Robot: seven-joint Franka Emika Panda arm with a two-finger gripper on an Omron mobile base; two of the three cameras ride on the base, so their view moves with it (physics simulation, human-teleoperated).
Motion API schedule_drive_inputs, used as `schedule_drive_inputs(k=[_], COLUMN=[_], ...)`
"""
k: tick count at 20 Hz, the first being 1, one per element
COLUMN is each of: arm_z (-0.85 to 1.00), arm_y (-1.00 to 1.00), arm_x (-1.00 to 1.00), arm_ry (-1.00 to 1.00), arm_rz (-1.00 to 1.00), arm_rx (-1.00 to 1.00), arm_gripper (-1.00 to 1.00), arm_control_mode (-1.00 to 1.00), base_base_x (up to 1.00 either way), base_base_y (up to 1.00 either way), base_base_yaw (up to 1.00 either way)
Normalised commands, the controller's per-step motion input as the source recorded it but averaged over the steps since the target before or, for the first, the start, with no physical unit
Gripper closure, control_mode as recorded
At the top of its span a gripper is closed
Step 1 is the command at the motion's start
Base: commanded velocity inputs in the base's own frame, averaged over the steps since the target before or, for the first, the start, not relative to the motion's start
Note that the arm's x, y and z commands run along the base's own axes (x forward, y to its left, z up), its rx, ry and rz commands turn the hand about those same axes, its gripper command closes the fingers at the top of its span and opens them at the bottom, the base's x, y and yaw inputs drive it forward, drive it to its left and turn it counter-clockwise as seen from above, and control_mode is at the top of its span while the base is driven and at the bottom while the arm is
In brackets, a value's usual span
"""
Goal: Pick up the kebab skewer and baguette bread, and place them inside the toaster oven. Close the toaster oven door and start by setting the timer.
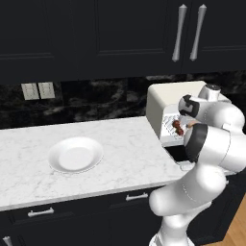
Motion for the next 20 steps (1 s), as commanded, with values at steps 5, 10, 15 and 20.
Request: schedule_drive_inputs(k=[5,10,15,20], arm_z=[-0.27,-0.07,0.05,0.25], arm_y=[-0.03,-0.01,-0.03,0.0], arm_x=[0.0,0.0,-0.02,-0.29], arm_ry=[0.0,-0.01,-0.03,-0.04], arm_rz=[0.03,0.01,0.0,0.0], arm_rx=[0.0,0.0,0.0,0.0], arm_gripper=[-1.0,-1.0,-1.0,-1.0], arm_control_mode=[-1.0,-1.0,-1.0,-1.0], base_base_x=[0.0,0.0,0.0,0.0], base_base_y=[0.0,0.0,0.0,0.0], base_base_yaw=[0.0,0.0,0.0,0.0])
